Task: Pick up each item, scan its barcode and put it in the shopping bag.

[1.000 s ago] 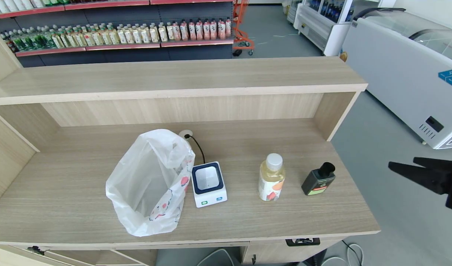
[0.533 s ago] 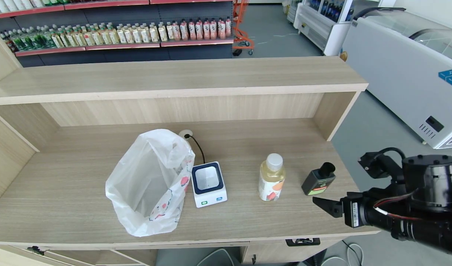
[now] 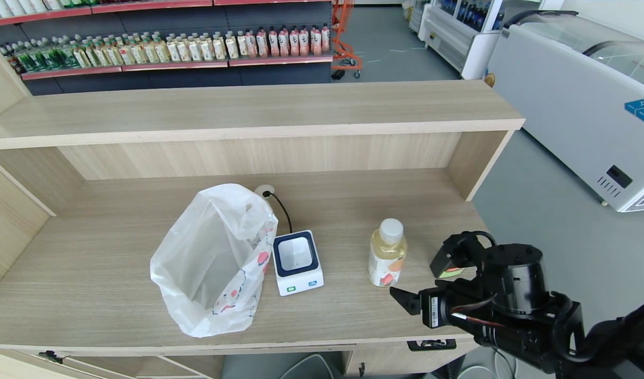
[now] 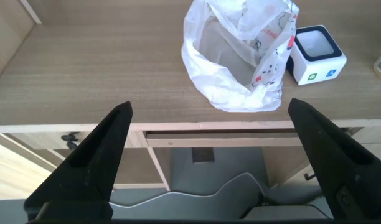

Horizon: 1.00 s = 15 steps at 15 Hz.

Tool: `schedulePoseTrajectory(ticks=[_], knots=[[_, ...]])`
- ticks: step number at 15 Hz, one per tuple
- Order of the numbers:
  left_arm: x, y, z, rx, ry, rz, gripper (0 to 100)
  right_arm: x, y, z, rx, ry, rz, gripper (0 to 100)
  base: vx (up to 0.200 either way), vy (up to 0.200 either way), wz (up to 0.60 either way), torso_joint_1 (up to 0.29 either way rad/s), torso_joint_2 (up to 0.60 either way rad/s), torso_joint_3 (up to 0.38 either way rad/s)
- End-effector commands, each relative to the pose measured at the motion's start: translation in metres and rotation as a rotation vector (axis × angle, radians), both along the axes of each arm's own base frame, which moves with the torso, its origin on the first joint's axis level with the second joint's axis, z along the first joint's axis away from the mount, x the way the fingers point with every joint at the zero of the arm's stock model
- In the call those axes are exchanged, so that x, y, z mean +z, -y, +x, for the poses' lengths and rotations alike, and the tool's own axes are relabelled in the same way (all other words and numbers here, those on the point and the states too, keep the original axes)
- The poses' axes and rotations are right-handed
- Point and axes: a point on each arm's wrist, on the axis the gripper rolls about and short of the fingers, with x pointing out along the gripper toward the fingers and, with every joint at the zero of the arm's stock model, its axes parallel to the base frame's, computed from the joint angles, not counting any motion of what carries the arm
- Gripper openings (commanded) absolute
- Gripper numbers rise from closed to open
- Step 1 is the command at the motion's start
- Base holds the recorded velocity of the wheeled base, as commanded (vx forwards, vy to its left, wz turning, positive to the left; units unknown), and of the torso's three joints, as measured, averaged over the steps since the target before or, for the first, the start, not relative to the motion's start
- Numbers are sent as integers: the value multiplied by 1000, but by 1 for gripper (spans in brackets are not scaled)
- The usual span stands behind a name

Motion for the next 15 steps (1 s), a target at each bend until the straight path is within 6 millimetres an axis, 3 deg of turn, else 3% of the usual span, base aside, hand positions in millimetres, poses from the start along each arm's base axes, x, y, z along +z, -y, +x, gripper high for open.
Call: schedulePoseTrajectory(ticks=[1,15], knots=[[0,0,0,-2,1,0,100,-14,-13,15,11,0,-7,100,0,0,0,0,0,0],[0,0,0,0,-1,0,100,-25,-52,63,101,215,-88,100,0,0,0,0,0,0]])
